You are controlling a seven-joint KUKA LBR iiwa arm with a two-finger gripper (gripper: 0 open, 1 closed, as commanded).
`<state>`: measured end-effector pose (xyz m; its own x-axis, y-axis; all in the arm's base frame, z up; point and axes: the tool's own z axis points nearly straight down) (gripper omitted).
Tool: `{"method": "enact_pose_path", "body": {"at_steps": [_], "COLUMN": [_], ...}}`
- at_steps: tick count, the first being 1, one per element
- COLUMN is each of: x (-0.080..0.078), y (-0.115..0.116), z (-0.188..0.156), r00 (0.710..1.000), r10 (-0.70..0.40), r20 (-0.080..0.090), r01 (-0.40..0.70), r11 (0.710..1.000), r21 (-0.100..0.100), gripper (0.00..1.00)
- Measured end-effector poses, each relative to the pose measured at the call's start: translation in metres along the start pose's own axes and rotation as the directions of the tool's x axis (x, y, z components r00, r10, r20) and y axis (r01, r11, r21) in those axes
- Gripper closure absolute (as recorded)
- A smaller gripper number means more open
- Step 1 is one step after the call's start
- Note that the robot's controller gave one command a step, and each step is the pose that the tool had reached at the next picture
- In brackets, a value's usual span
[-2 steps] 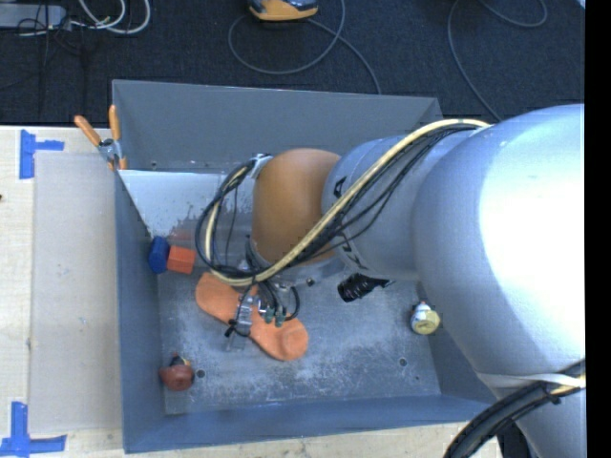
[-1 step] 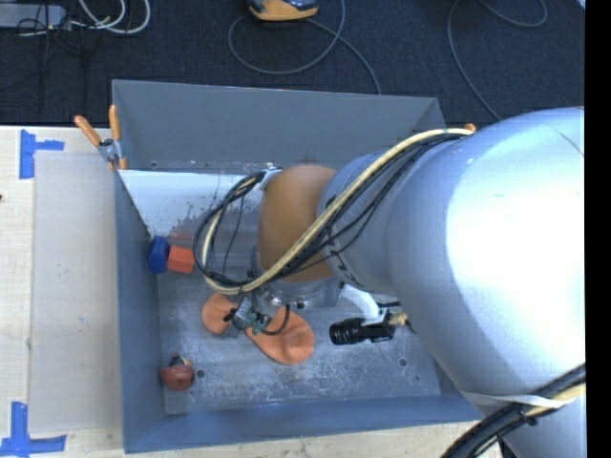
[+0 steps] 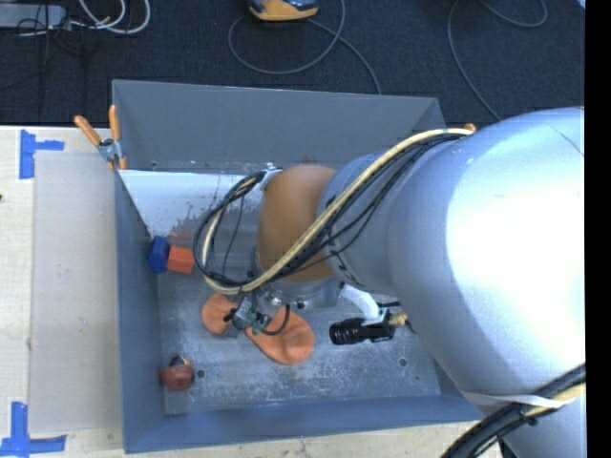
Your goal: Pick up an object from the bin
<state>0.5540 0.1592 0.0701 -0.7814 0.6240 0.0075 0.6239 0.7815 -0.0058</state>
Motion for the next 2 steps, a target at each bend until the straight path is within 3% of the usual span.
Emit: {"method": "enact_pose_path", "body": {"at_steps": [2], "x": [0.0015], "y": [-0.0027], "z": [-0.0112], "r00": [1.000], "r10": [0.001], "r20": [-0.006], "r01": [-0.001], "r11": [1.000], "r21": [0.008], "gripper": [1.00]}}
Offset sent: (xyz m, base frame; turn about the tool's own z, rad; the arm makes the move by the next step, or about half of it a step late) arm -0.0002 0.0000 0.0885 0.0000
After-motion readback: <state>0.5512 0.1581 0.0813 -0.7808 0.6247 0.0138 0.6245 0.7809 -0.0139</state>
